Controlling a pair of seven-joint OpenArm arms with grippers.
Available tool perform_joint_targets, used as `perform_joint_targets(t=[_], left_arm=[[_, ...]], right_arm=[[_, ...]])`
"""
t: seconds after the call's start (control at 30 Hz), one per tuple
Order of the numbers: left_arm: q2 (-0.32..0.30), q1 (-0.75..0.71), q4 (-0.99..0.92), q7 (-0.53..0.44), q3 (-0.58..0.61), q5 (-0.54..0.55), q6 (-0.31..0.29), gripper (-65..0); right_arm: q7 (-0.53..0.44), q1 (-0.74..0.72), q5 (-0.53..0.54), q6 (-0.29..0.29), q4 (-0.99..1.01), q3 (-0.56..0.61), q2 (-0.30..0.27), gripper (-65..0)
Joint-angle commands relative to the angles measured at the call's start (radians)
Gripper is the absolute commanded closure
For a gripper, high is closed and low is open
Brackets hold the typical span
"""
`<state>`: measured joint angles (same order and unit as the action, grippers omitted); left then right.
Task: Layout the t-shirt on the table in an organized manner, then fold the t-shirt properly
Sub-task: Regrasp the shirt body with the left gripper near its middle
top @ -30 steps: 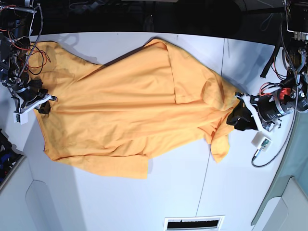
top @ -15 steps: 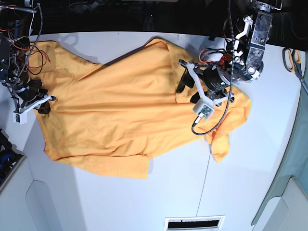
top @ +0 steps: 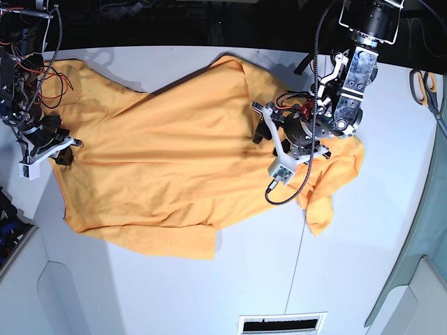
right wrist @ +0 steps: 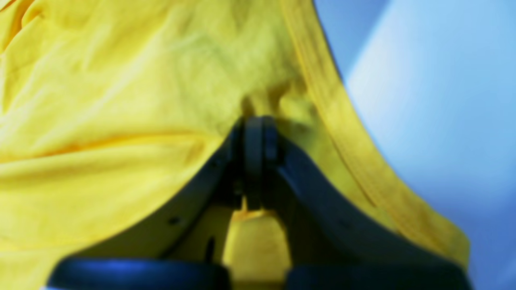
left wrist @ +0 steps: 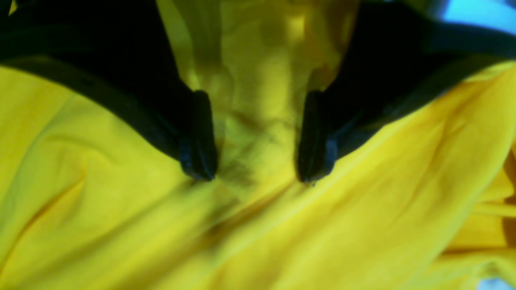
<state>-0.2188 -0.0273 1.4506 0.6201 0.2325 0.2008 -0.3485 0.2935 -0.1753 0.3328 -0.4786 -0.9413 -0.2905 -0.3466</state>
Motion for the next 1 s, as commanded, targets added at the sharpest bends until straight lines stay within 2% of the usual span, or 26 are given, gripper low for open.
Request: perform_joint_targets(t=[0.0, 0.23, 0.53, 0.63, 0.83, 0.97], left_arm=[[-0.003, 0.011, 0.013, -0.008, -0.002, 0.004, -0.024, -36.3], [-0.003, 0.01, 0.022, 0.009, -0.002, 0.021, -0.092, -36.3], [-0.003, 0.01, 0.076, 0.021, -0.002, 0.05, -0.095, -36.3], [-0.004, 0.007, 0.076, 0.035, -0.002, 0.056, -0.144, -36.3], [-0.012, 0.005, 0.076, 0.031, -0.002, 0.057, -0.14, -36.3], [-0.03, 0.006, 0.076, 0.026, -0.005, 0.045, -0.105, -36.3]], right_arm=[[-0.013, -0.018, 0.008, -0.001, -0.011, -0.003, -0.016, 0.0], [-0.013, -0.018, 0.008, -0.001, -0.011, -0.003, -0.016, 0.0], [-0.013, -0.018, 0.008, -0.001, -0.011, -0.003, -0.016, 0.0], [-0.013, -0.018, 0.008, -0.001, -0.011, -0.003, -0.016, 0.0], [-0.013, -0.018, 0.008, -0.001, -0.011, -0.003, -0.016, 0.0], [-0.013, -0.018, 0.008, -0.001, -0.011, -0.003, -0.016, 0.0]])
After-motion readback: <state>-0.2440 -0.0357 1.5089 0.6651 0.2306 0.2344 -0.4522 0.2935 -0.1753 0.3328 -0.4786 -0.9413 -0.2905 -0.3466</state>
